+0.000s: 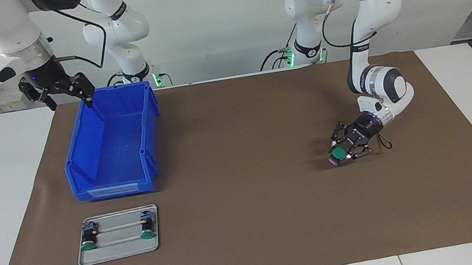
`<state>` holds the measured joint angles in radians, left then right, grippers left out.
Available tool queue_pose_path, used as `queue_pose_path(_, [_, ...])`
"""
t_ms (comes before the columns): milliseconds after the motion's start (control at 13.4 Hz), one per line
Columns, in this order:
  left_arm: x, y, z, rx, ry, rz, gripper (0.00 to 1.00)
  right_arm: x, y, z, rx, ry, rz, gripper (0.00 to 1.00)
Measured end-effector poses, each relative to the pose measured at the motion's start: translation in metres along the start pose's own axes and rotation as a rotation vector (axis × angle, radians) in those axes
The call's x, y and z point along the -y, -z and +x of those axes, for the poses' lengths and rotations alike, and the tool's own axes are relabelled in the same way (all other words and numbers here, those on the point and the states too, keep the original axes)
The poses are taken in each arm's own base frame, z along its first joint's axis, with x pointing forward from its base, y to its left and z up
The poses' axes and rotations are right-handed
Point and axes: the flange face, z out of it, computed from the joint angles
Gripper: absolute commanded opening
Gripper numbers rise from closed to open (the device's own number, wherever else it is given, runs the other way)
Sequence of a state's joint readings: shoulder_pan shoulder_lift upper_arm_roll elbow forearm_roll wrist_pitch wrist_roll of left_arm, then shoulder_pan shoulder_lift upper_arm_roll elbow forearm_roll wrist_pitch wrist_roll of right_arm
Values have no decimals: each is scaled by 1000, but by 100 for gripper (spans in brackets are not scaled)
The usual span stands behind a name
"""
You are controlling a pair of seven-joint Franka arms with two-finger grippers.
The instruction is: Place and press button with both arms
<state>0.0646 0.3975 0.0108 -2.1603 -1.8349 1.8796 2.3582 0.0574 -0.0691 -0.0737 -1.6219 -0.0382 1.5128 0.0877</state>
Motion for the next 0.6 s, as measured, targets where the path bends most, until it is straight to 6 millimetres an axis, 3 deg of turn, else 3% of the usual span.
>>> queue_pose_path(374, [-51, -40, -28, -15, -31, -130, 0, 0, -1, 0, 2, 0, 0, 100])
queue_pose_path(598, [-82, -43, -44, -65, -24, -201, 0, 0, -1, 0, 2, 0, 0, 100])
